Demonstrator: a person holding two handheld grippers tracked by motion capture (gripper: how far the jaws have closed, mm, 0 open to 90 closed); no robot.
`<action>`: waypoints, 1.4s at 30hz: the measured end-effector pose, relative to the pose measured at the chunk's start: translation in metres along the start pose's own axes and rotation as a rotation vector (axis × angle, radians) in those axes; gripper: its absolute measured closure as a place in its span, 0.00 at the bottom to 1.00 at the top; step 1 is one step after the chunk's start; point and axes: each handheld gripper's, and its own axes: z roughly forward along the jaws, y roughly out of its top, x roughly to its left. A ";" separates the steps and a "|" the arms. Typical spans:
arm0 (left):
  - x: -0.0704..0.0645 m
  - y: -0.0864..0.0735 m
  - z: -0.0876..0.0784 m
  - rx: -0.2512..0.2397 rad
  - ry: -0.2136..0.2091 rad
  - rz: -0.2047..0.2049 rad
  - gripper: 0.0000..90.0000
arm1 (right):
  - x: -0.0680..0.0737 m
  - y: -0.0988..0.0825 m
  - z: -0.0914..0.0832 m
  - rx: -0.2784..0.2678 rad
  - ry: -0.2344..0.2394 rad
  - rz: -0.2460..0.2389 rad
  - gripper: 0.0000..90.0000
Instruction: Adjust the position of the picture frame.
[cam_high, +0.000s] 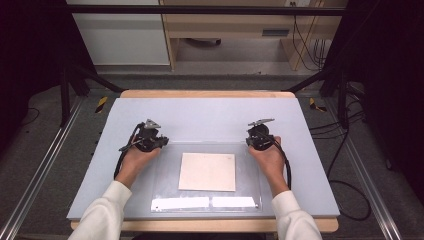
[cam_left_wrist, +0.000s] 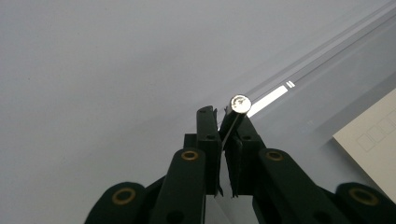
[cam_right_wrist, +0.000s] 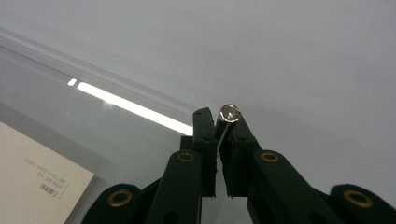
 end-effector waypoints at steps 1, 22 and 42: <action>0.000 0.000 0.002 0.002 0.001 -0.002 0.93 | 0.000 0.000 0.001 0.002 0.000 0.006 0.95; 0.001 0.000 0.010 -0.006 0.039 -0.026 0.94 | -0.005 0.000 0.011 -0.017 0.017 0.011 0.95; -0.007 -0.006 0.007 -0.057 0.103 0.001 0.76 | -0.010 -0.012 0.008 -0.146 0.028 -0.005 0.82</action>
